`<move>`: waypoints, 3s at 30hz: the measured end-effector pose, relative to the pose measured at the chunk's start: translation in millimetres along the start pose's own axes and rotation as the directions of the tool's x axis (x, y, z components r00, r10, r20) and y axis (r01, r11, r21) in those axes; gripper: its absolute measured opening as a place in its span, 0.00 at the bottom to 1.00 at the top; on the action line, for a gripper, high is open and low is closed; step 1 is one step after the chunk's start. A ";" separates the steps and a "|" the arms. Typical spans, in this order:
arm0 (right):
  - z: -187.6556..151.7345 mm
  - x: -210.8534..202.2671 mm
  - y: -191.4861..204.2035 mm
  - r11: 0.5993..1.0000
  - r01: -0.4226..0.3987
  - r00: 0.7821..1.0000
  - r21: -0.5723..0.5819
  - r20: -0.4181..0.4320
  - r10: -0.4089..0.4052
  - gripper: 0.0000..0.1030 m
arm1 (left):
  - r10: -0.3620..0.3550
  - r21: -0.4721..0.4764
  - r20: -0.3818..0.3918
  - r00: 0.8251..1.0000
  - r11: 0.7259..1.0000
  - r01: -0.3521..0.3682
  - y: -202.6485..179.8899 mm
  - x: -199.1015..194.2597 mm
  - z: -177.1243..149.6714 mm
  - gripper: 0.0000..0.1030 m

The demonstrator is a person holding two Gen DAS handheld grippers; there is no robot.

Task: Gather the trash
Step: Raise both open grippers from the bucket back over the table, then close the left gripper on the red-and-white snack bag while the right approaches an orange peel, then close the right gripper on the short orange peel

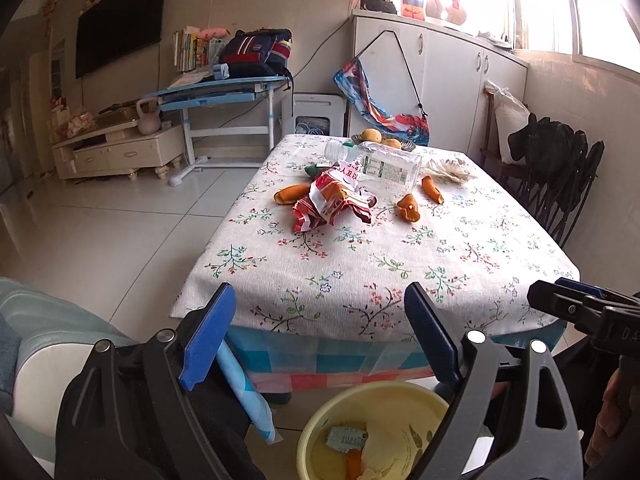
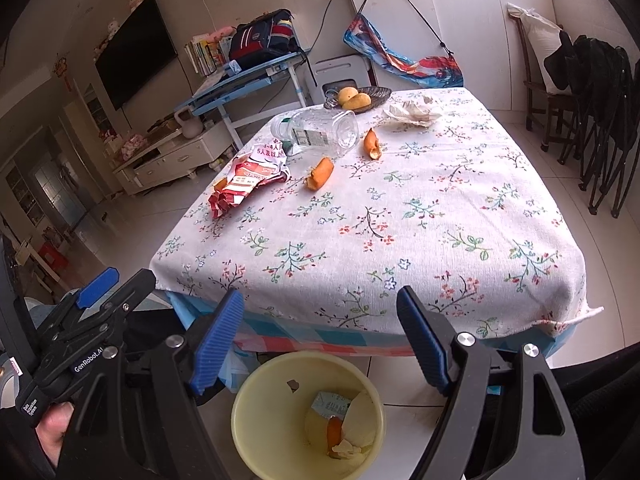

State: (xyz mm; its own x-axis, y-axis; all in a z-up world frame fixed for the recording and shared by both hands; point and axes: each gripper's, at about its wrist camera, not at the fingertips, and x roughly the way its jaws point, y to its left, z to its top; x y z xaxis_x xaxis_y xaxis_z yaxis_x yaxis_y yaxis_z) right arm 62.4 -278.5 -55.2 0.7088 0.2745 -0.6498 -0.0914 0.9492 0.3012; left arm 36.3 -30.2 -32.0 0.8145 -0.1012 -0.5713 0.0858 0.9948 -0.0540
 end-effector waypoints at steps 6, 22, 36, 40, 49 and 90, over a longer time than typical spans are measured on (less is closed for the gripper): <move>11.2 13.9 7.4 1.000 0.007 1.000 -0.015 0.019 -0.007 0.74 | 0.003 -0.063 0.003 1.000 0.998 -0.003 12.6 12.0 11.7 0.80; 36.2 47.5 3.7 1.000 0.026 1.000 -0.004 0.006 -0.026 0.74 | 0.013 -0.115 -0.021 1.000 0.993 -0.015 21.4 44.4 27.6 0.83; 67.5 89.9 4.0 0.998 0.056 0.998 -0.027 -0.012 -0.056 0.74 | -0.020 -0.180 -0.054 0.998 0.984 0.010 33.2 82.6 47.5 0.84; 75.6 101.1 4.1 0.998 0.061 0.998 -0.031 -0.019 -0.061 0.74 | -0.067 -0.211 -0.058 0.996 0.976 0.053 36.1 100.1 59.4 0.84; 88.2 127.9 1.1 0.996 0.081 0.996 -0.042 -0.043 -0.082 0.74 | -0.136 -0.227 -0.117 0.984 0.968 0.107 26.2 152.2 83.9 0.84; 84.8 131.5 -10.9 0.996 0.066 0.988 -0.053 -0.139 -0.073 0.19 | -0.202 -0.218 -0.253 0.946 0.965 0.148 19.1 170.3 61.5 0.57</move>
State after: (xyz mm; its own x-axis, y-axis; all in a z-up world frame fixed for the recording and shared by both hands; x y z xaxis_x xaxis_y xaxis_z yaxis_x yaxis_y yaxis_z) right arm 215.9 -265.7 -84.8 0.6095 0.2236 -0.7606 -0.0818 0.9720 0.2202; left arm 211.9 -28.7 -80.0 0.6084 -0.2959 -0.7364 0.0785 0.9458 -0.3151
